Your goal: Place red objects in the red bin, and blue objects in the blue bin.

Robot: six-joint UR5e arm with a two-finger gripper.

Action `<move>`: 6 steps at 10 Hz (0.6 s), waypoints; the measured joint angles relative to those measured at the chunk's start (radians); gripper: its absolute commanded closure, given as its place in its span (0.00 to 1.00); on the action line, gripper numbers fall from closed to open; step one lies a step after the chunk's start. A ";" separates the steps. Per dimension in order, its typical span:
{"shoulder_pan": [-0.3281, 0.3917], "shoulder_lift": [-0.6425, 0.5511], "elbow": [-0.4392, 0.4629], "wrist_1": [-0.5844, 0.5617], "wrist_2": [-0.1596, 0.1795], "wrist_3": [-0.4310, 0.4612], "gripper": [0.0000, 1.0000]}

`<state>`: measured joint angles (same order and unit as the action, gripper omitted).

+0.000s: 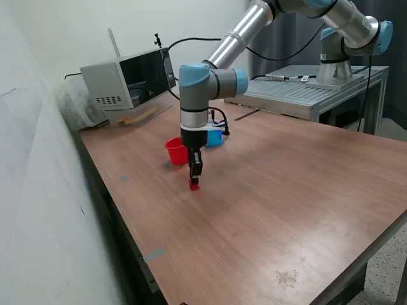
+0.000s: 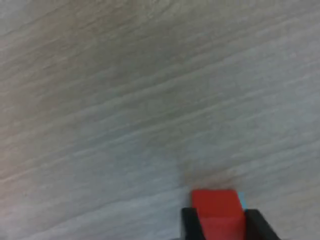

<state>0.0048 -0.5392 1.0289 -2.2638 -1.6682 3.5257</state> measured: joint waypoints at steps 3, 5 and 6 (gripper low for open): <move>0.000 -0.003 0.007 0.002 0.002 -0.031 1.00; -0.001 -0.012 0.010 0.005 0.002 -0.073 1.00; -0.010 -0.038 0.010 0.005 0.002 -0.093 1.00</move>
<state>-0.0049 -0.5771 1.0386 -2.2589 -1.6664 3.4327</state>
